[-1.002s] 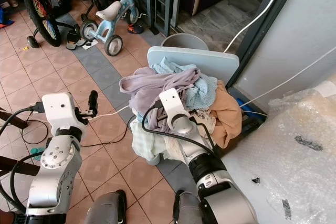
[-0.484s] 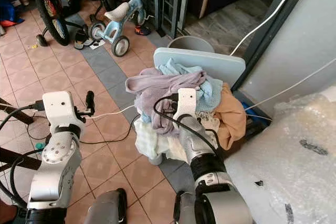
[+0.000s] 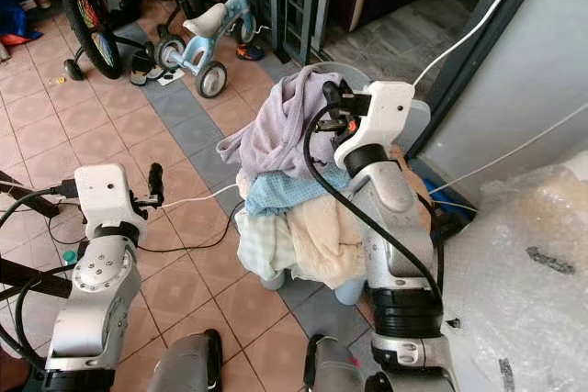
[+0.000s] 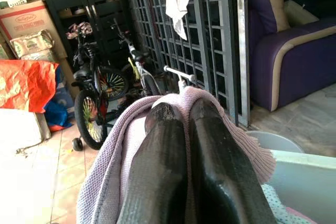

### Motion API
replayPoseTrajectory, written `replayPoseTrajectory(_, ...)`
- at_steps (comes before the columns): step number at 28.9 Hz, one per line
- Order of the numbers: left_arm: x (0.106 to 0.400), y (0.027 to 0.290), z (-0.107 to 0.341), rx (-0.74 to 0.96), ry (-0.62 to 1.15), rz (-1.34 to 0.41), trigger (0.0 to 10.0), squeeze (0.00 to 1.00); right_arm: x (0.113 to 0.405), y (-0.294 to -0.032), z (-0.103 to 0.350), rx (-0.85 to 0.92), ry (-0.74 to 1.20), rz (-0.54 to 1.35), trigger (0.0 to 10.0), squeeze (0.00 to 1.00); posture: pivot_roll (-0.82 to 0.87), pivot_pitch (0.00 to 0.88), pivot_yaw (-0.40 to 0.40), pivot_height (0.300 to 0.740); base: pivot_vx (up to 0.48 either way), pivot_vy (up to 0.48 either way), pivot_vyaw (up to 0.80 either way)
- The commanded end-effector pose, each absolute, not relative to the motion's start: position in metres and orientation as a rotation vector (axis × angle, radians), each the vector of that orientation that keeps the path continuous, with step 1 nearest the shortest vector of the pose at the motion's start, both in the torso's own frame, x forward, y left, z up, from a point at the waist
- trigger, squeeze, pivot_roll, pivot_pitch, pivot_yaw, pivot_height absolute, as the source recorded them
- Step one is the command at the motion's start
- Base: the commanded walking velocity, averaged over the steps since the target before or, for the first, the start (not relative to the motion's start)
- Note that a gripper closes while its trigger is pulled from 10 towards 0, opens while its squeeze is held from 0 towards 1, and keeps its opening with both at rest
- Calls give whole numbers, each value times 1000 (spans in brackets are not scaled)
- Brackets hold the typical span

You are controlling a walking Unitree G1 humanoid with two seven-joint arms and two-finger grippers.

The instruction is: Clothes washing

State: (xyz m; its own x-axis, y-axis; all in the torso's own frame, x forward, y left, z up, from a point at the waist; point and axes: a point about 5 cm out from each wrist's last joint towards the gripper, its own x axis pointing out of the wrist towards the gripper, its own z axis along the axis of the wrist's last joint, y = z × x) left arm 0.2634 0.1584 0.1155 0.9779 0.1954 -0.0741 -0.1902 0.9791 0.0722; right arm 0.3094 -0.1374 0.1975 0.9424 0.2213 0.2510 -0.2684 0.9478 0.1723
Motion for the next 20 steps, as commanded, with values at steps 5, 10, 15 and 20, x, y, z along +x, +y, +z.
replayPoseTrajectory(5, 268, 149, 114, 57, 82, 152, 10000, 0, 304, -155, 201, 156, -260, 147, 0, 0, 9, 87, 29, 740, 0, 0, 0)
replayPoseTrajectory(10, 272, 142, 116, 46, 66, 130, 10000, 0, 305, -153, 201, 127, -224, 144, 10000, 0, -4, 88, 29, 740, 0, 0, 0)
replayPoseTrajectory(15, 271, 141, 114, 40, 62, 117, 10000, 0, 304, -152, 206, 114, -218, 139, 10000, 0, -4, 83, 25, 740, 0, 0, -594)
replayPoseTrajectory(20, 272, 140, 115, 36, 52, 94, 10000, 0, 307, -152, 209, 97, -228, 125, 10000, 0, -2, 82, 24, 740, 0, 0, -788)
